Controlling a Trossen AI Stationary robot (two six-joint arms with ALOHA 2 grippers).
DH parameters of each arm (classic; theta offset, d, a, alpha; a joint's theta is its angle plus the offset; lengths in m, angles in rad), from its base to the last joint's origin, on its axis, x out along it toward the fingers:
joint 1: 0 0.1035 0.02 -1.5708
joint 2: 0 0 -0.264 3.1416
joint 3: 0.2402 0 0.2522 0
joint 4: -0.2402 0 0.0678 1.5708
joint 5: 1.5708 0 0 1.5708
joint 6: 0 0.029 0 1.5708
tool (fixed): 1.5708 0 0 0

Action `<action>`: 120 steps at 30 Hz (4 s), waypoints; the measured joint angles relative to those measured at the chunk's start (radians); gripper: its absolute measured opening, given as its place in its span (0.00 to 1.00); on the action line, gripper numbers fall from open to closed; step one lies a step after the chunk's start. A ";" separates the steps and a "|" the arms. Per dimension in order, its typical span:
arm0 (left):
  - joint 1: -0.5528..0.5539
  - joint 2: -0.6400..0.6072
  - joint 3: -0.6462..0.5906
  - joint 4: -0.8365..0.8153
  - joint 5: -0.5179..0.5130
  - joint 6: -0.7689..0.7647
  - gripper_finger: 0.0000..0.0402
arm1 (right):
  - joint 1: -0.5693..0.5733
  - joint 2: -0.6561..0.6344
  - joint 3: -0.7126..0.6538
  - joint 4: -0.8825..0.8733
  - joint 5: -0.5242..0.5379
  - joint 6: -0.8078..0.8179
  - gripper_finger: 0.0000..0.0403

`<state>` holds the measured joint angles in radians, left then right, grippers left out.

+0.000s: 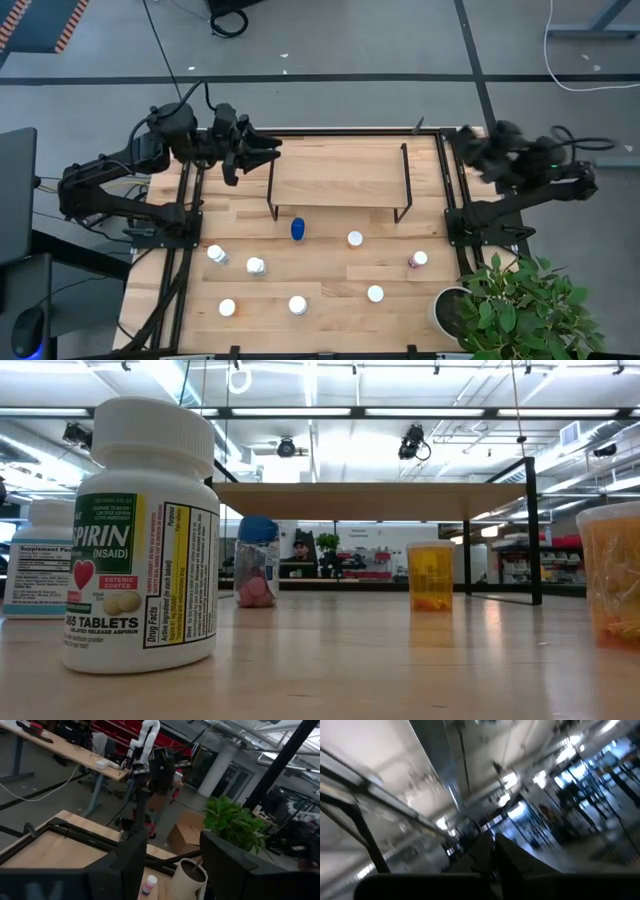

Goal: Pick and place medicine bottles onto shelf by color
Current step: Put the top right orange pill bottle on the shelf

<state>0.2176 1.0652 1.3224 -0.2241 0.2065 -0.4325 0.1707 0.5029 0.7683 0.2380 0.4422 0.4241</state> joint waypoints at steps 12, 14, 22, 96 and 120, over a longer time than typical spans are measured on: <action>0.000 -0.014 0.000 -0.040 0.019 0.055 0.47 | -0.001 0.459 0.421 -0.701 -0.022 0.205 0.50; 0.000 -0.014 0.000 -0.063 0.019 0.052 0.48 | -0.001 0.533 0.478 -0.705 -0.034 0.190 0.55; -0.004 -0.017 0.000 -0.140 0.022 0.051 0.47 | 0.000 0.837 0.681 -0.894 -0.076 0.257 0.60; -0.082 -0.097 0.000 -0.327 0.045 0.046 0.43 | 0.113 1.468 0.767 -1.365 -0.227 1.231 0.80; -0.083 -0.097 0.000 -0.330 0.045 0.043 0.43 | 0.045 1.467 0.763 -1.333 -0.260 1.165 0.80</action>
<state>0.1349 0.9680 1.3220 -0.5541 0.2516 -0.3893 0.2160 1.9703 1.5311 -1.0954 0.1827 1.5894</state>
